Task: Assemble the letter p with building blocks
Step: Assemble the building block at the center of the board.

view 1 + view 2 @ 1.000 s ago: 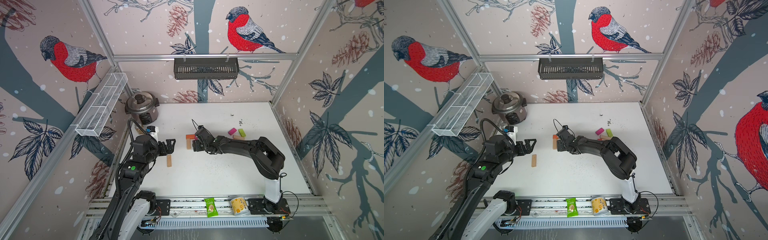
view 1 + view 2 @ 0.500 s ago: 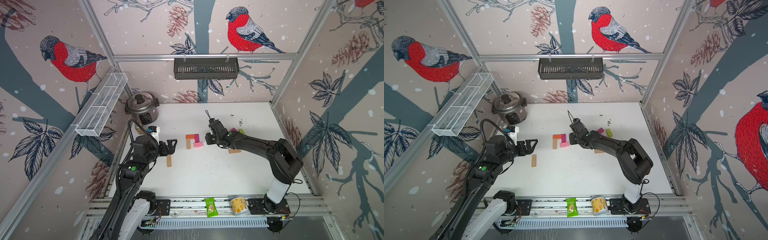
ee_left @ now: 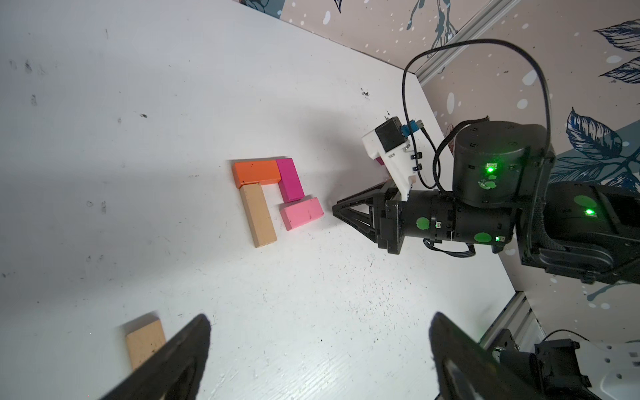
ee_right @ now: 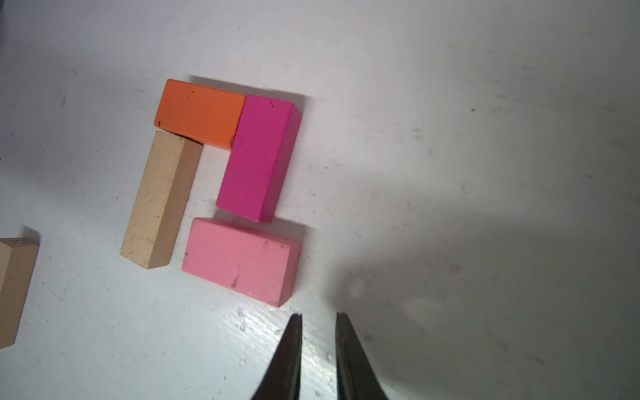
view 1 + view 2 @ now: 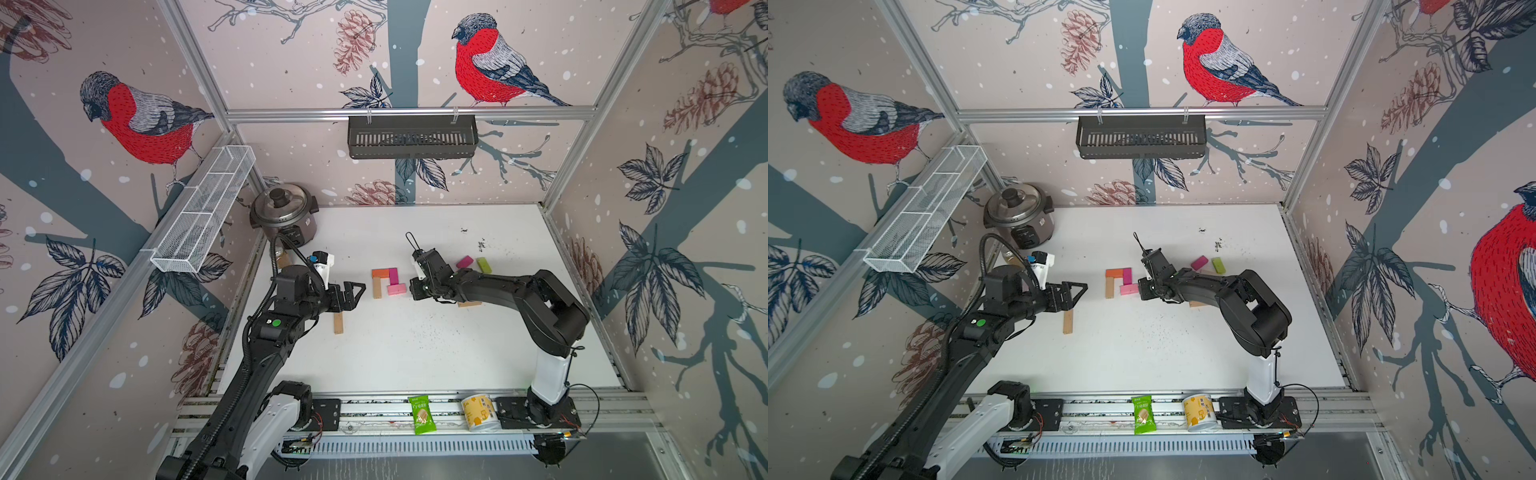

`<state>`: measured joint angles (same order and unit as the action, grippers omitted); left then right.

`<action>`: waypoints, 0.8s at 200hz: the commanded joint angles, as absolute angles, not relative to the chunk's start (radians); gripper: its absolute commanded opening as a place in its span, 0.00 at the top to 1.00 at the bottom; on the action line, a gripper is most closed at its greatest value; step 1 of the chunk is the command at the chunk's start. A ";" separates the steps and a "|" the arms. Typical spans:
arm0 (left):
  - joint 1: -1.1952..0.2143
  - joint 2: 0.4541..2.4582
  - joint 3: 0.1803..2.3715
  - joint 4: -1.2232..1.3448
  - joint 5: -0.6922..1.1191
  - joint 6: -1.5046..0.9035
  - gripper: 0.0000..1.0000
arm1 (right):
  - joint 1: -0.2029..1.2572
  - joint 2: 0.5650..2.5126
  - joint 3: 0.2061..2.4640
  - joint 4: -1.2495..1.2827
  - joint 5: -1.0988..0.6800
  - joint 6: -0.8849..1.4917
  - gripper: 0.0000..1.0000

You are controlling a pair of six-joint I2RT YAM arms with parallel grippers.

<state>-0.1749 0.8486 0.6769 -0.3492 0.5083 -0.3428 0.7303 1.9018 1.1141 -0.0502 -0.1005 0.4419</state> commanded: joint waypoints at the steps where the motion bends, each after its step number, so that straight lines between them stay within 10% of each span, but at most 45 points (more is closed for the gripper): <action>1: -0.176 0.868 0.683 -0.325 0.536 -0.331 0.02 | 0.730 1.913 1.112 -0.008 -0.128 0.436 0.79; 160: -0.176 0.864 0.683 -0.333 0.508 -0.332 0.03 | 0.742 1.971 1.134 0.000 -0.152 0.427 0.79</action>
